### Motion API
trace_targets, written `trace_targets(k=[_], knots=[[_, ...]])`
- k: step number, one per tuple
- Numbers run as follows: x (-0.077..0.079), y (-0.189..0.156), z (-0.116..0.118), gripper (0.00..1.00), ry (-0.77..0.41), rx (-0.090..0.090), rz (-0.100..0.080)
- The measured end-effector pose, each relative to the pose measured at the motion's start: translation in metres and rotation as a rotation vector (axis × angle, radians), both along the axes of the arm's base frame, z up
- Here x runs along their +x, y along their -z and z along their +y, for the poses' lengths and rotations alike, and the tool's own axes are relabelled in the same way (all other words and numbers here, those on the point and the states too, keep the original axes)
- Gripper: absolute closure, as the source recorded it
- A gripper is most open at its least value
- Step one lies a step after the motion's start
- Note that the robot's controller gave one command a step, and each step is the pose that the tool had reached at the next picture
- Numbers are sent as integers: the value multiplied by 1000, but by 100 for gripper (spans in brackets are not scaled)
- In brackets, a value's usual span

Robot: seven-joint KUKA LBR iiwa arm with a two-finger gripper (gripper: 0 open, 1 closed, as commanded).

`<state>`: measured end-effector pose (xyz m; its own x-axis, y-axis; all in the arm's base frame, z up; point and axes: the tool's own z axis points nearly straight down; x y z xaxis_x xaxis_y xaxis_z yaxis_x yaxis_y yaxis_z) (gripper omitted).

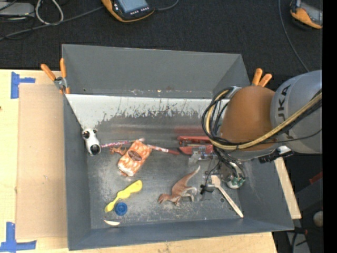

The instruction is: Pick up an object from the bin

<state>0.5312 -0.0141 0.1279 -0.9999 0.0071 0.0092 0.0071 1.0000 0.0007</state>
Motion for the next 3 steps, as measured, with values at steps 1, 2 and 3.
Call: trace_targets(k=[1,2,3], knots=[[2,-4,0,0,-1,0,-7],[2,31,7,0,-154,0,-11],[-3,55,21,100,-265,2,-8]])
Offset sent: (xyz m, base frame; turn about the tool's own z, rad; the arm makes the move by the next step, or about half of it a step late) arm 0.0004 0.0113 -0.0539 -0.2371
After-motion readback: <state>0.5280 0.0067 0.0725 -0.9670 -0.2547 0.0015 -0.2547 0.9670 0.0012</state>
